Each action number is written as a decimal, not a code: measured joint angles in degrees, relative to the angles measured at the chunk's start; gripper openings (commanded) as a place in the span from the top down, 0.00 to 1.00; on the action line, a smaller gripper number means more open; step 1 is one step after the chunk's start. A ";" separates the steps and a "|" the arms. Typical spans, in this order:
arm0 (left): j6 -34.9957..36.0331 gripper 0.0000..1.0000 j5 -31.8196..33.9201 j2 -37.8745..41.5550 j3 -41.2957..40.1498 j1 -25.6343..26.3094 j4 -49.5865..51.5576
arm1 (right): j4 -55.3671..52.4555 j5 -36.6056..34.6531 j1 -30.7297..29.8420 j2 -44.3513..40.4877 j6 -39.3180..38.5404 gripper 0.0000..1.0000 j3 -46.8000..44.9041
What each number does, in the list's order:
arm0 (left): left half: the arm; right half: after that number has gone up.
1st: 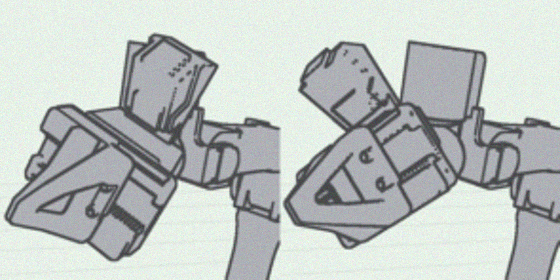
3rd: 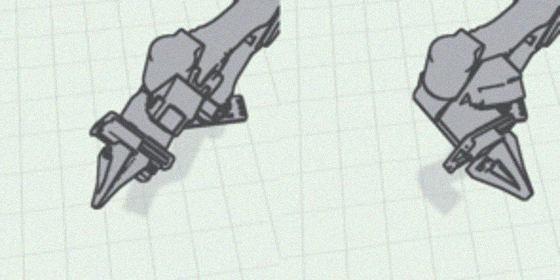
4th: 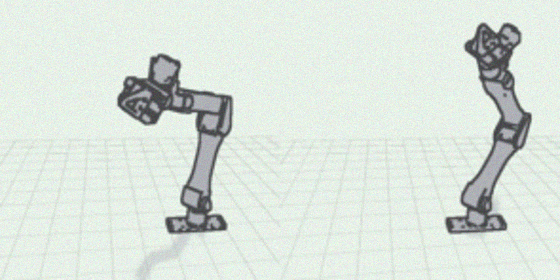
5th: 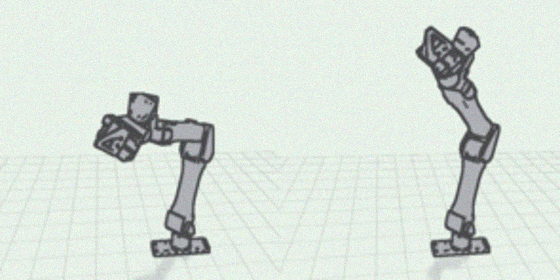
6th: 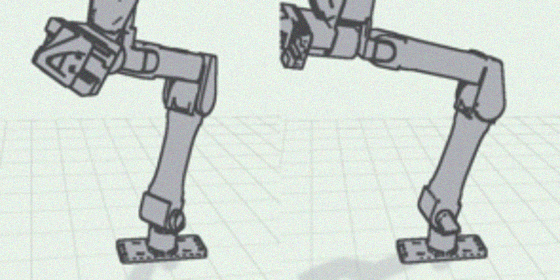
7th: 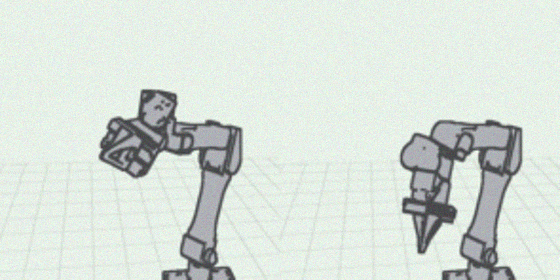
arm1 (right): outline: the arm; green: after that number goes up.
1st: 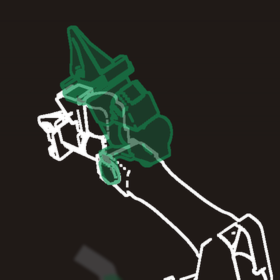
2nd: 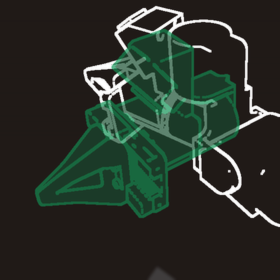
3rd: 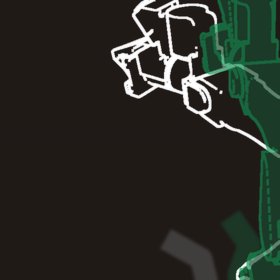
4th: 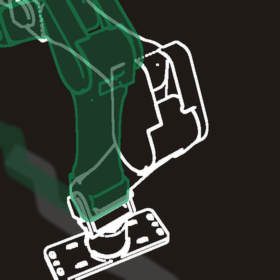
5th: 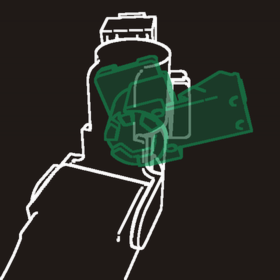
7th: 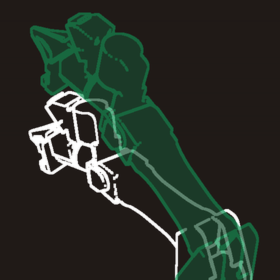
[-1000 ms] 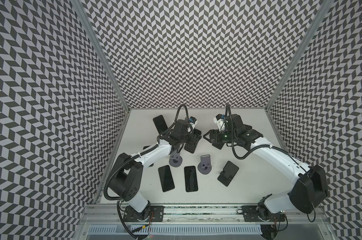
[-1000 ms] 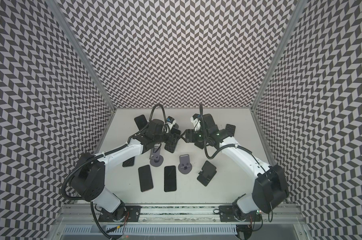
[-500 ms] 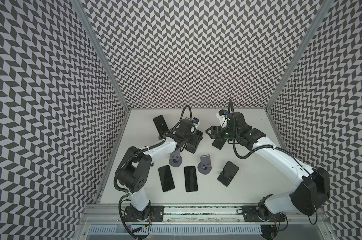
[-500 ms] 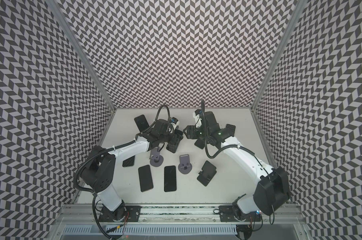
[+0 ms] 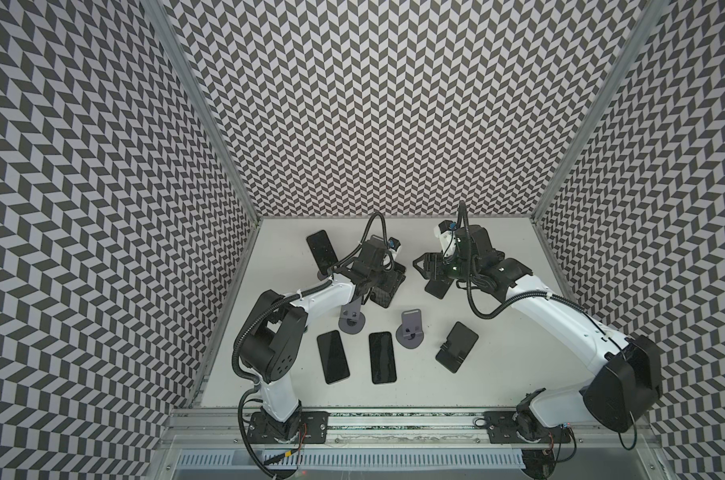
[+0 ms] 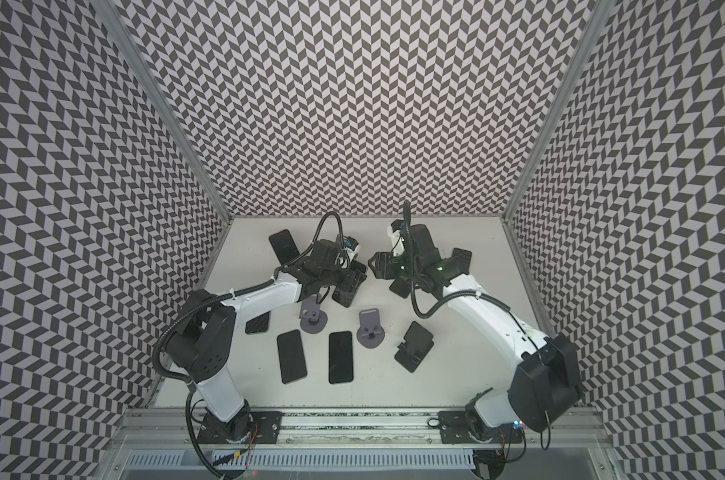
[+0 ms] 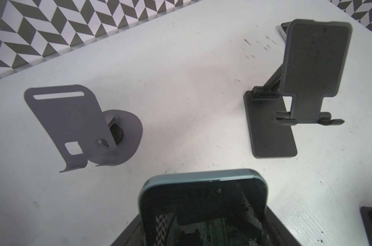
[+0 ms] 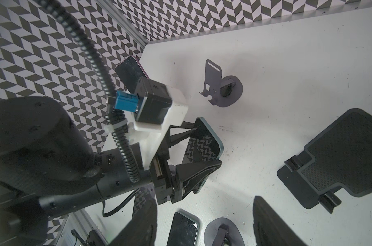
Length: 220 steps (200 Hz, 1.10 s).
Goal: Remove the phone from the phone stand
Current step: Place the phone at the center of the table.
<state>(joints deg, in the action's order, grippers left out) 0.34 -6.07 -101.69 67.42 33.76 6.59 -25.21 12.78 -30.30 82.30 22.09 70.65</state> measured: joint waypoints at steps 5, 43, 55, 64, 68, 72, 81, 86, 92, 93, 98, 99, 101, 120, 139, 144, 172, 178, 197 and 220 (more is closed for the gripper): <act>0.02 0.38 0.00 -0.11 0.00 0.00 0.00 | 0.00 0.02 0.00 0.00 0.00 0.31 0.00; 0.13 0.38 0.02 -0.37 0.00 -0.02 0.00 | -0.02 0.07 0.00 0.00 0.00 0.31 0.00; 0.17 0.38 0.02 -0.44 0.00 -0.02 0.00 | -0.02 0.07 0.00 0.00 0.02 0.31 0.00; 0.20 0.38 0.02 -0.57 0.00 -0.02 0.00 | -0.02 0.07 0.00 0.00 0.04 0.31 0.00; 0.22 0.38 0.02 -0.66 0.00 -0.02 0.00 | -0.02 0.09 0.00 0.00 0.04 0.31 0.00; 0.22 0.38 0.02 -0.72 0.02 -0.02 0.00 | -0.02 0.09 0.00 0.00 0.09 0.31 0.00; 0.22 0.38 0.02 -0.96 0.02 -0.02 0.00 | -0.02 0.09 0.00 0.00 0.17 0.31 0.00; 0.22 0.38 0.00 -1.11 0.02 -0.02 0.00 | -0.02 0.09 0.00 0.00 0.20 0.31 0.00; 0.22 0.38 0.00 -1.29 0.02 -0.02 0.02 | -0.02 0.09 0.00 0.00 0.24 0.31 0.00; 0.22 0.38 0.00 -1.33 0.02 -0.04 0.02 | -0.02 0.09 0.00 0.00 0.24 0.31 0.00; 0.22 0.38 0.00 -1.46 0.02 -0.04 0.02 | -0.02 0.09 0.00 0.00 0.24 0.32 0.00; 0.22 0.38 0.00 -1.49 0.02 -0.04 0.02 | -0.02 0.09 0.00 0.00 0.24 0.31 0.00; 0.22 0.38 0.00 -1.53 0.02 -0.04 0.02 | -0.02 0.09 0.00 0.00 0.24 0.31 0.00; 0.22 0.38 0.00 -1.70 0.02 -0.04 0.17 | -0.02 0.07 0.00 0.00 0.22 0.31 0.00; 0.22 0.38 0.00 -1.95 0.31 -0.22 0.31 | -0.02 0.04 0.00 0.00 0.22 0.32 0.00; 0.22 0.38 0.00 -2.08 0.42 -0.31 0.37 | -0.02 0.04 0.00 0.00 0.22 0.32 0.00; 0.22 0.38 0.02 -2.95 1.44 -0.44 0.85 | -0.04 0.02 0.00 0.00 0.22 0.32 0.00; 0.22 0.38 0.02 -3.13 1.60 -0.50 0.94 | -0.02 0.02 0.00 0.00 0.20 0.32 0.00; 0.20 0.38 0.00 -3.63 2.05 -0.59 1.49 | -0.02 0.04 0.00 0.00 0.22 0.32 0.00; 0.20 0.38 -0.02 -4.33 2.67 -0.59 2.34 | -0.02 0.04 0.00 0.00 0.24 0.32 0.00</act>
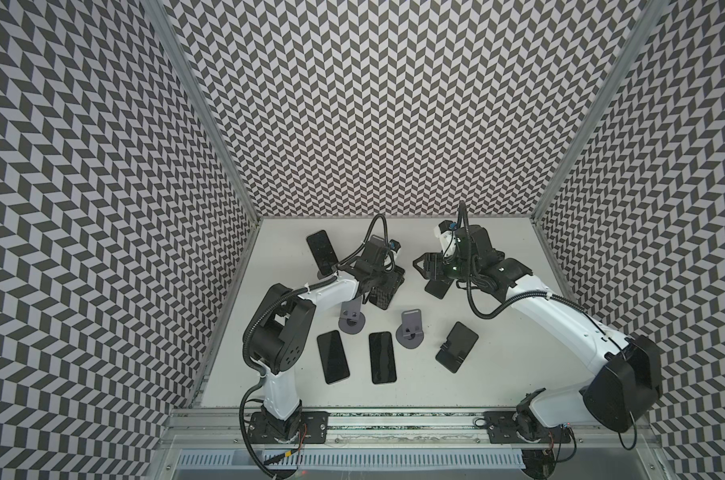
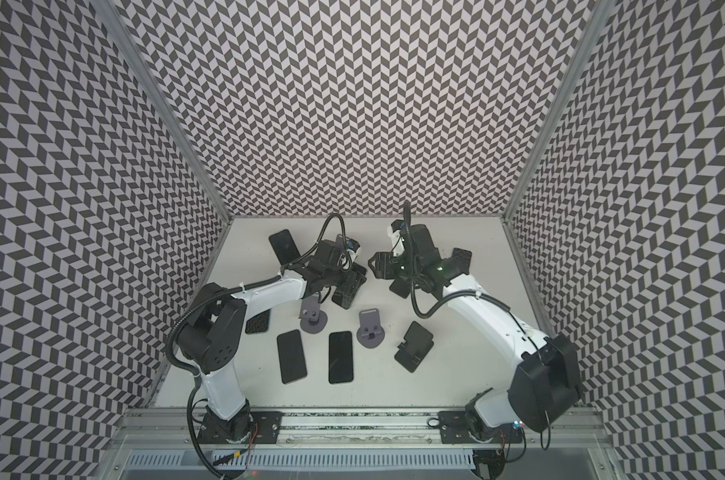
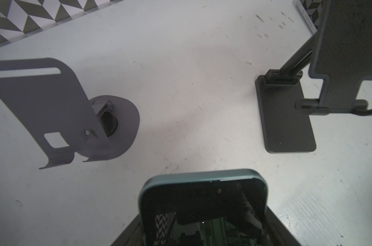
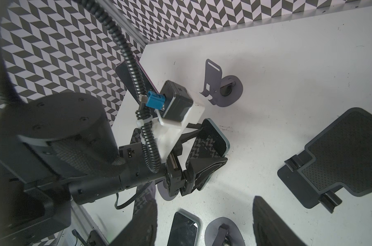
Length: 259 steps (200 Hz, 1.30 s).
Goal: Remove the phone from the phone stand
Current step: Place the phone at the center of the table.
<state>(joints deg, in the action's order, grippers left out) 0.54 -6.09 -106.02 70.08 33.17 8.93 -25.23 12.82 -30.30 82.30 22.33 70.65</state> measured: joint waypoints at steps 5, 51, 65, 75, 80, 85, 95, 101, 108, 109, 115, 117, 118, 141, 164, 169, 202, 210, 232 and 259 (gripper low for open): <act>0.00 0.38 -0.02 -0.20 0.15 0.00 0.17 | 0.00 0.00 0.00 0.00 0.00 0.32 0.00; 0.00 0.38 -0.20 -1.16 0.66 -0.11 1.22 | 0.00 0.00 0.00 0.00 0.00 0.32 0.00; -0.02 0.38 -0.24 -1.64 1.33 -0.20 1.75 | -0.02 -0.02 0.00 0.00 -0.02 0.32 0.00; -0.09 0.38 -0.26 -1.92 1.75 -0.20 1.86 | -0.02 -0.02 0.00 0.00 -0.02 0.32 0.00; -0.11 0.38 -0.28 -2.03 1.88 -0.20 1.95 | -0.02 0.00 0.00 0.00 -0.04 0.32 0.00; -0.13 0.38 -0.35 -2.12 2.01 -0.20 1.97 | -0.02 -0.02 0.00 0.00 -0.02 0.32 0.00; -0.13 0.38 -0.44 -2.29 2.23 -0.20 1.97 | -0.02 -0.02 0.00 0.00 -0.04 0.32 0.00; -0.15 0.38 -0.48 -2.38 2.27 -0.20 1.97 | -0.02 0.00 0.00 0.00 -0.04 0.32 0.00; -0.15 0.38 -0.61 -2.43 2.27 -0.20 2.03 | 0.00 0.00 0.00 0.00 -0.04 0.32 0.00; -0.15 0.38 -0.61 -2.43 2.27 -0.20 2.05 | -0.02 0.00 0.00 0.00 -0.04 0.32 0.00; -0.15 0.38 -0.66 -2.47 2.27 -0.20 2.23 | -0.02 0.02 0.00 0.02 -0.04 0.32 0.00; -0.15 0.38 -0.66 -2.49 2.27 -0.20 2.29 | -0.02 0.02 0.00 0.02 -0.07 0.31 0.00; -0.13 0.38 -0.66 -2.49 2.27 -0.20 2.32 | -0.02 0.00 0.00 0.02 -0.07 0.31 0.00; -0.11 0.38 -0.68 -2.84 2.27 -0.22 2.51 | -0.02 0.07 0.00 0.24 -0.15 0.31 0.00; -0.09 0.38 -0.70 -3.41 2.43 -0.22 3.04 | -0.13 0.09 0.00 0.63 -0.26 0.31 0.00; -0.07 0.38 -0.72 -3.63 2.54 -0.22 3.15 | -0.15 0.09 0.00 0.66 -0.26 0.31 0.00; 0.00 0.38 -0.92 -4.76 3.56 -0.33 3.58 | -0.20 0.07 0.00 0.66 -0.28 0.31 0.00; 0.00 0.38 -1.01 -5.03 3.93 -0.33 3.78 | -0.20 0.07 0.00 0.66 -0.26 0.31 0.00; 0.00 0.38 -1.09 -5.64 4.81 -0.37 4.07 | -0.20 0.07 0.00 0.66 -0.26 0.31 0.00; 0.00 0.38 -1.11 -5.64 5.07 -0.37 4.26 | -0.20 0.07 0.00 0.66 -0.28 0.31 0.00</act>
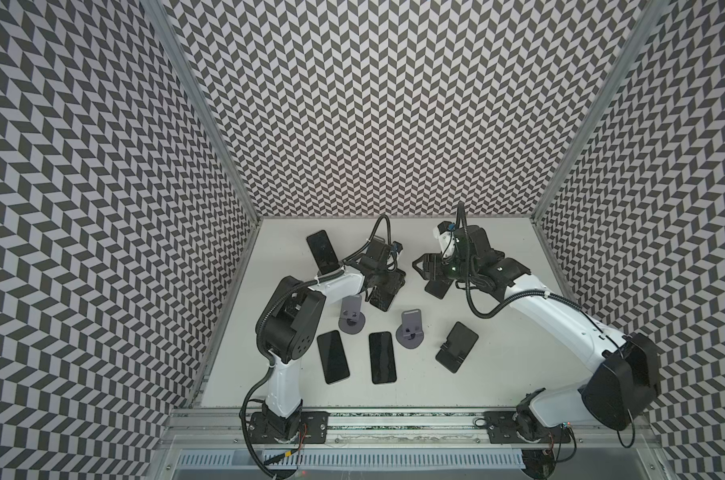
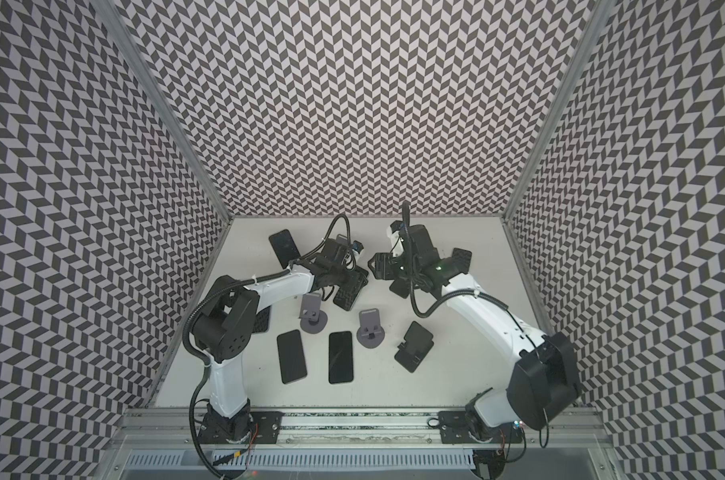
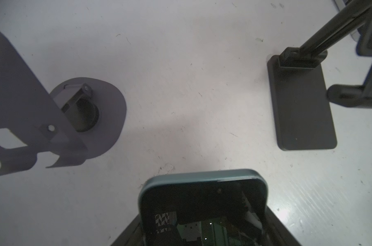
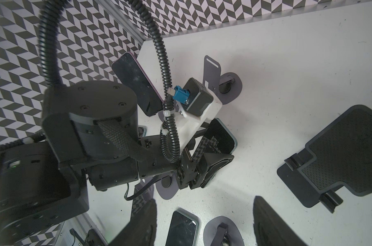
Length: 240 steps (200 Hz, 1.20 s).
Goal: Remove the phone from the phone stand
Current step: Place the phone at the center of the table.
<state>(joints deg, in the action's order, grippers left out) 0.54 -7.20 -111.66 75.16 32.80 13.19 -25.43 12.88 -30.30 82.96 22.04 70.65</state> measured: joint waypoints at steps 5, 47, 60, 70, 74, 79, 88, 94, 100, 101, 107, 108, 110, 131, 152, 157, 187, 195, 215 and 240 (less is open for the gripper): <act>0.00 0.38 0.00 0.00 0.00 0.00 0.13 | 0.00 0.00 0.00 0.00 0.00 0.31 0.00; 0.02 0.38 -0.02 0.00 0.00 0.00 0.83 | 0.00 0.00 0.00 0.00 0.00 0.31 0.00; 0.00 0.38 -0.02 -0.02 0.09 0.00 1.07 | 0.00 0.00 0.00 0.00 0.00 0.31 0.00; 0.00 0.38 -0.02 -0.13 0.37 0.00 1.40 | 0.00 0.00 0.00 0.00 0.00 0.31 0.00; 0.02 0.38 -0.02 -0.22 0.55 0.00 1.51 | 0.00 0.02 0.00 0.00 0.00 0.31 0.00; 0.04 0.38 -0.02 -0.31 0.74 0.00 1.60 | 0.00 0.02 0.00 0.00 0.00 0.31 0.00; 0.07 0.38 -0.02 -0.44 0.96 0.00 1.55 | 0.00 0.02 0.00 0.04 -0.02 0.31 0.00; 0.07 0.38 -0.02 -0.44 0.96 0.00 1.57 | 0.00 0.02 0.00 0.09 -0.02 0.31 0.00; 0.09 0.38 -0.02 -0.44 0.96 0.00 1.68 | 0.00 0.04 0.00 0.17 -0.04 0.31 0.02; 0.09 0.38 -0.02 -0.44 0.96 0.00 1.70 | 0.00 0.04 0.00 0.20 -0.04 0.31 0.02; 0.09 0.38 -0.02 -0.44 0.96 0.00 1.75 | 0.00 0.04 0.00 0.28 -0.04 0.31 0.02; 0.09 0.38 -0.02 -0.44 0.96 0.00 1.75 | -0.02 0.04 0.00 0.31 -0.04 0.31 0.02; 0.09 0.38 -0.02 -0.44 0.96 0.00 1.77 | -0.02 0.02 0.00 0.33 -0.04 0.31 0.02; 0.13 0.38 -0.04 -0.52 1.01 0.00 1.92 | -0.04 0.02 0.00 0.44 -0.04 0.31 0.02; 0.31 0.38 -0.17 -1.92 2.64 0.00 2.54 | -0.07 0.13 0.00 0.70 -0.13 0.31 0.09; 0.33 0.38 -0.17 -2.38 3.10 0.00 2.54 | -0.07 0.22 0.00 0.90 -0.17 0.31 0.15; 0.48 0.38 -0.26 -4.15 4.72 0.00 2.86 | -1.09 0.63 0.00 2.58 -0.55 0.31 1.31; 0.50 0.38 -0.28 -4.17 4.72 0.00 2.93 | -1.33 0.68 0.00 2.82 -0.66 0.31 1.42; 0.52 0.37 -0.39 -4.17 4.74 0.00 3.04 | -1.79 0.81 0.00 3.28 -1.09 0.31 1.64; 0.55 0.36 -0.44 -4.20 4.79 0.00 3.17 | -2.10 0.85 0.00 3.78 -1.51 0.31 2.40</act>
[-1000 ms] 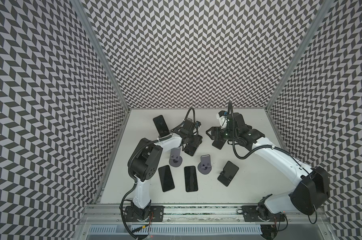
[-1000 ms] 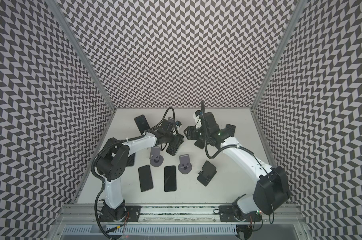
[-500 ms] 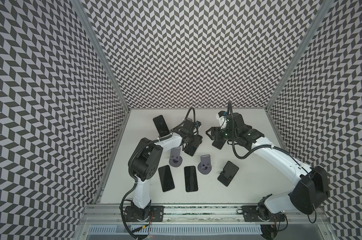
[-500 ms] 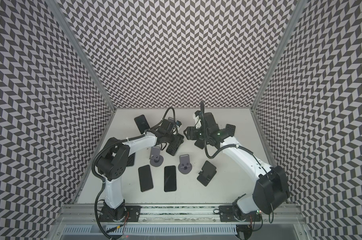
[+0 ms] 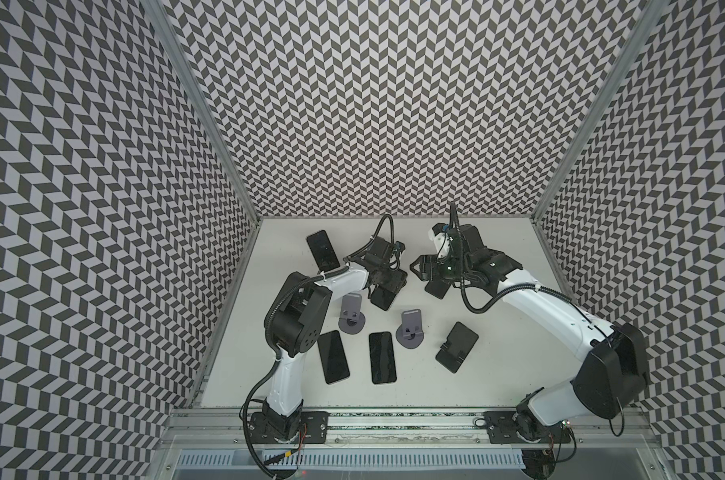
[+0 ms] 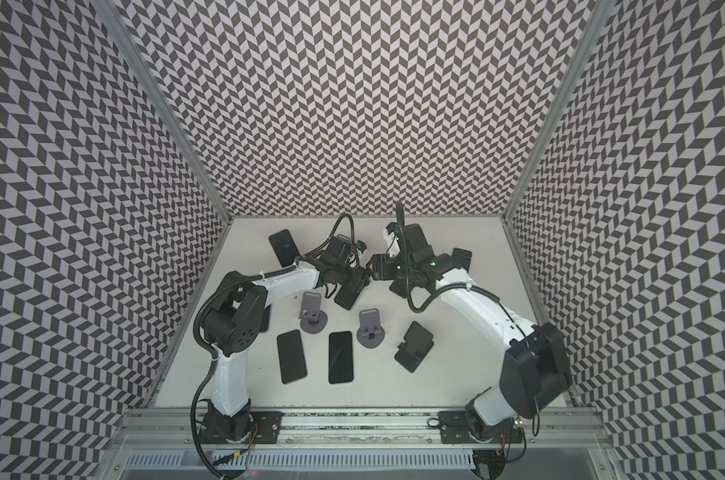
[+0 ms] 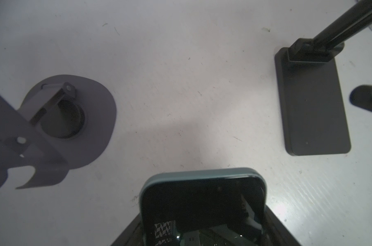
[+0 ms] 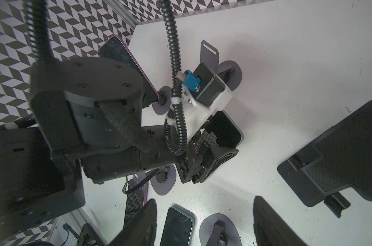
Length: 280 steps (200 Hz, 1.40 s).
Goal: Remove the phone from the phone stand
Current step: Place the phone at the center of the table.
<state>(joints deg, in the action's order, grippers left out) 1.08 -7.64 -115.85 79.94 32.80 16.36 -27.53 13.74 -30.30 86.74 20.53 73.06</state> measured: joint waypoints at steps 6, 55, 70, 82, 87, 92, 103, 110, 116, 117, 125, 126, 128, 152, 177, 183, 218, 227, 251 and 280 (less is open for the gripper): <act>0.04 0.36 0.00 0.00 0.00 0.00 0.02 | -0.07 0.02 0.00 0.11 -0.07 0.31 0.22; 0.15 0.30 -0.04 -0.09 0.00 0.00 0.04 | -0.39 0.02 0.00 0.39 -0.22 0.31 0.83; 0.15 0.29 -0.04 -0.09 0.02 0.00 0.04 | -0.42 0.04 0.00 0.42 -0.22 0.31 0.83; 0.17 0.28 -0.04 -0.09 0.02 0.00 0.04 | -0.46 0.04 0.00 0.42 -0.22 0.31 0.83; 0.15 0.27 -0.04 -0.09 0.02 0.00 0.04 | -0.48 0.02 0.00 0.42 -0.22 0.31 0.83; 0.15 0.26 -0.04 -0.09 0.02 0.00 0.04 | -0.50 0.04 0.00 0.42 -0.22 0.31 0.83; 0.15 0.24 -0.04 -0.09 0.02 0.00 0.04 | -0.55 0.04 0.00 0.42 -0.22 0.31 0.83; 0.17 0.22 -0.04 -0.09 0.02 0.00 0.04 | -0.57 0.04 0.00 0.42 -0.22 0.31 0.83; 0.13 0.21 -0.02 -0.09 0.02 0.00 0.04 | -0.61 0.04 0.00 0.42 -0.22 0.31 0.83; 0.17 0.21 -0.04 -0.09 0.02 0.00 0.04 | -0.61 0.04 0.00 0.42 -0.22 0.31 0.83; 0.17 0.20 -0.02 -0.09 0.02 0.00 0.04 | -0.68 0.04 0.00 0.42 -0.22 0.30 0.83; 0.11 0.20 -0.02 -0.09 0.02 0.00 0.04 | -0.70 0.04 0.00 0.42 -0.22 0.30 0.83; 0.07 0.19 -0.02 -0.09 0.02 0.00 0.04 | -0.72 0.04 0.00 0.42 -0.22 0.30 0.83; 0.15 0.16 -0.04 -0.09 0.33 0.00 0.04 | -0.74 0.07 0.00 0.42 -0.22 0.30 0.83; 0.13 0.14 -0.04 -0.09 0.76 0.00 0.00 | -0.74 0.07 0.00 0.42 -0.20 0.30 0.83; 0.11 0.14 -0.04 -0.09 0.76 0.00 0.02 | -0.74 0.07 0.00 0.42 -0.22 0.30 0.83; 0.11 0.14 -0.04 -0.09 0.76 0.00 0.02 | -0.74 0.07 0.00 0.42 -0.22 0.30 0.83; 0.11 0.14 -0.04 -0.09 0.76 0.00 0.02 | -0.74 0.07 0.00 0.42 -0.22 0.30 0.83; 0.11 0.13 -0.04 -0.09 0.92 0.00 0.02 | -0.74 0.04 0.00 0.42 -0.20 0.30 0.83; 0.09 0.13 -0.13 0.04 1.88 0.00 -0.02 | -0.74 0.00 0.00 0.42 -0.20 0.30 0.83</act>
<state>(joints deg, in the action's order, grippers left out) 1.17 -7.77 -115.81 81.82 32.80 16.34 -28.27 13.74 -30.30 87.15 20.34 73.89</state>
